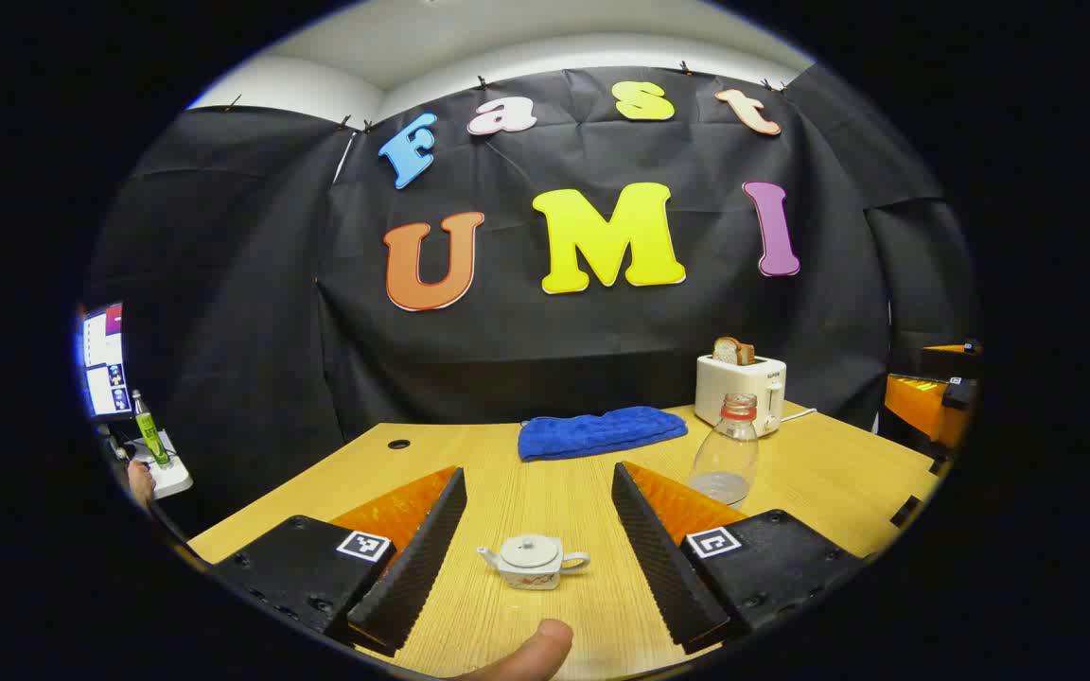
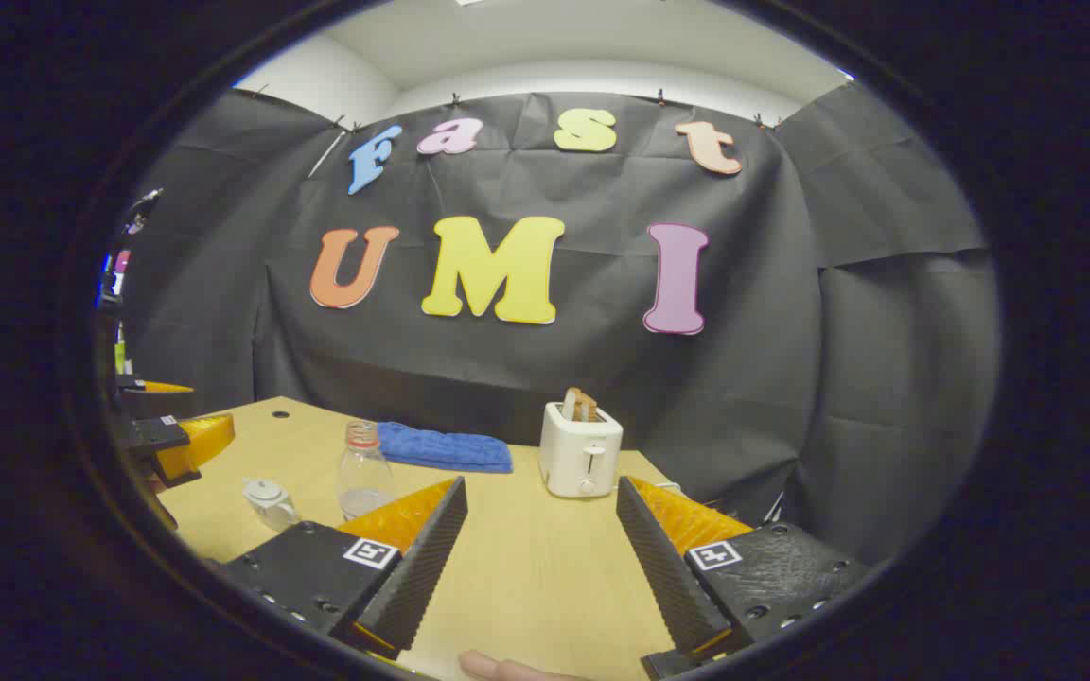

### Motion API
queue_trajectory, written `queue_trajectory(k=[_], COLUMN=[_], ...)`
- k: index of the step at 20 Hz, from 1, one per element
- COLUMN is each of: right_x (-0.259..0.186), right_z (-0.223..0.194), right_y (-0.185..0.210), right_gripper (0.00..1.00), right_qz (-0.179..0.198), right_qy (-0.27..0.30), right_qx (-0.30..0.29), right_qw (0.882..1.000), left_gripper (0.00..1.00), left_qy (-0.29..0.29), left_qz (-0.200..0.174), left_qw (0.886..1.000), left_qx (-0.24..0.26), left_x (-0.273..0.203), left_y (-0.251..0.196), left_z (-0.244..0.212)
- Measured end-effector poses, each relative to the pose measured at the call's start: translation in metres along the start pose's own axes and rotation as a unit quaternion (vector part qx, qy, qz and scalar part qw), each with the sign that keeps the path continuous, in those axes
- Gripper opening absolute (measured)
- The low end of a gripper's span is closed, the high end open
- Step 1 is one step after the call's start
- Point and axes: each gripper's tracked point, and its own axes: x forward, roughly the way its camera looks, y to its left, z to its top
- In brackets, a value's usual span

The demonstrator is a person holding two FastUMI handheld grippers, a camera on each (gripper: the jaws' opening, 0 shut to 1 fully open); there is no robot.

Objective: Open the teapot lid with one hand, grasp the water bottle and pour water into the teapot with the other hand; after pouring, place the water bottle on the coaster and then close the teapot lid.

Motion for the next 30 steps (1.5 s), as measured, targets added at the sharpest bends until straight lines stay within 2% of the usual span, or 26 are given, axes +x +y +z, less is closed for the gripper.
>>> queue_trajectory(k=[6, 13, 15, 20, 23, 27, 29, 30], right_x=[0.001, 0.002, 0.003, 0.005, 0.008, 0.010, 0.011, 0.011], right_z=[-0.002, -0.005, -0.007, -0.010, -0.011, -0.015, -0.017, -0.017], right_y=[0.001, 0.009, 0.007, 0.003, 0.002, 0.003, 0.004, 0.004], right_gripper=[0.95, 0.95, 0.98, 0.95, 0.95, 0.95, 0.98, 0.95], right_qz=[0.001, 0.011, 0.007, 0.005, 0.003, 0.001, 0.001, 0.001], right_qy=[0.001, 0.007, 0.011, 0.017, 0.020, 0.026, 0.028, 0.028], right_qx=[-0.003, -0.021, -0.021, -0.009, -0.010, -0.014, -0.015, -0.016], right_qw=[1.000, 1.000, 1.000, 1.000, 1.000, 1.000, 0.999, 0.999], left_gripper=[0.99, 1.00, 1.00, 0.99, 0.99, 0.99, 0.98, 0.98], left_qy=[0.005, 0.018, 0.020, 0.013, 0.020, 0.030, 0.040, 0.041], left_qz=[0.009, 0.019, 0.020, 0.005, 0.009, -0.007, 0.006, 0.008], left_qw=[1.000, 0.999, 0.999, 0.998, 0.998, 0.999, 0.999, 0.999], left_qx=[-0.023, -0.028, -0.031, -0.054, -0.055, -0.045, -0.035, -0.034], left_x=[0.004, 0.008, 0.010, 0.029, 0.048, 0.060, 0.067, 0.069], left_y=[0.014, 0.017, 0.018, 0.017, 0.023, 0.010, 0.015, 0.015], left_z=[-0.003, -0.011, -0.014, -0.021, -0.037, -0.058, -0.071, -0.073])
